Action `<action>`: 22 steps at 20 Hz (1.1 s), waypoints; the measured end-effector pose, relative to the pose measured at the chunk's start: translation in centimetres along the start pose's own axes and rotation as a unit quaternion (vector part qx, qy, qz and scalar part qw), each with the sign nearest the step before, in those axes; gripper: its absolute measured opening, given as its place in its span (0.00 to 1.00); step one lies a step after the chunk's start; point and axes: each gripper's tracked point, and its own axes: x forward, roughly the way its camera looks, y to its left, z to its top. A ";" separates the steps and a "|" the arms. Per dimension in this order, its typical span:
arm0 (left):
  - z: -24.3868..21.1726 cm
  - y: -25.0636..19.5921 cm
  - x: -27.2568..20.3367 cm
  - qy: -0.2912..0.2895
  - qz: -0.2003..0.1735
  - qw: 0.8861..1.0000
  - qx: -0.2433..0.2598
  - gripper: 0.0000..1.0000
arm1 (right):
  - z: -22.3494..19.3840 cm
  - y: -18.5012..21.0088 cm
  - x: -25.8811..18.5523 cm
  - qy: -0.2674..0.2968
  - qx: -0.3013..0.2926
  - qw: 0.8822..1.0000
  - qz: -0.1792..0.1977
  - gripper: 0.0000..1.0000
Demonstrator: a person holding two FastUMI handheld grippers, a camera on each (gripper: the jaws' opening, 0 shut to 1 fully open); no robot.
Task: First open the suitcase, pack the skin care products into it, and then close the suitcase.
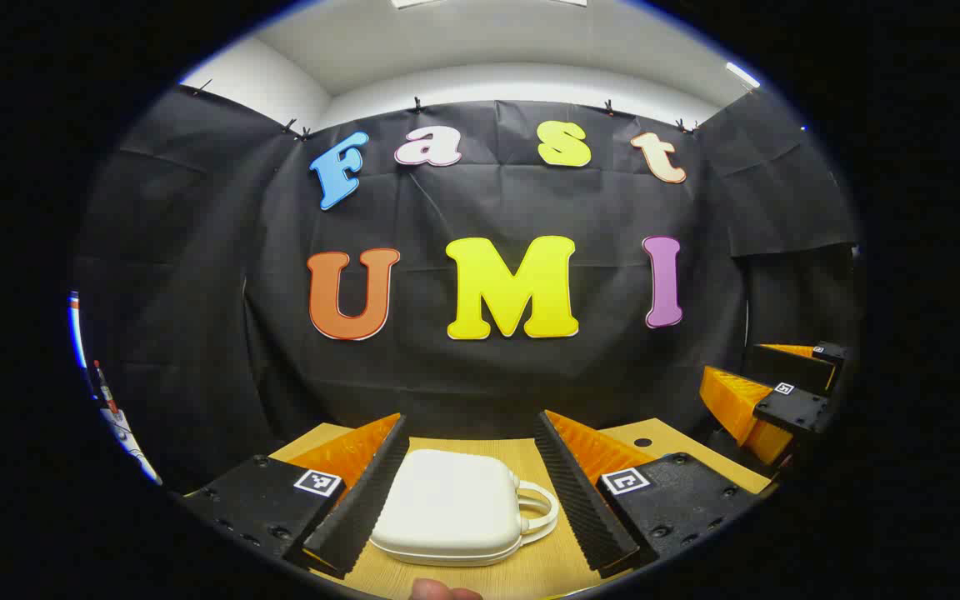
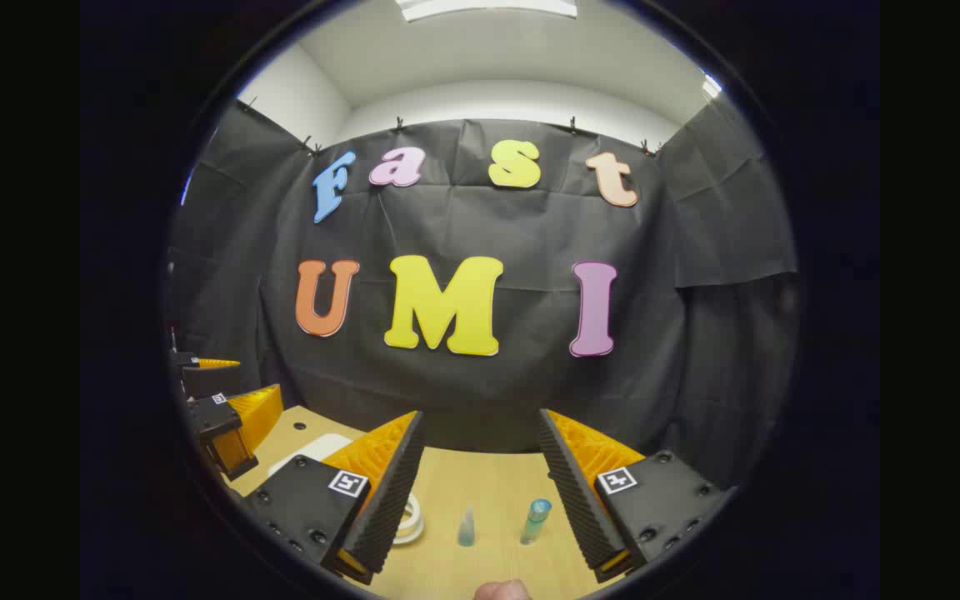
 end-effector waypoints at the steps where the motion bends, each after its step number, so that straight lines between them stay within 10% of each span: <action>1: 0.1 -0.1 0.0 -0.002 -0.001 1.000 0.001 0.97 | -0.1 0.0 0.0 0.000 0.001 1.000 -0.001 0.81; 22: -3.6 -3.3 1.1 0.033 -0.009 0.999 0.019 0.97 | -2.9 -4.1 0.7 0.024 0.004 1.000 -0.011 0.81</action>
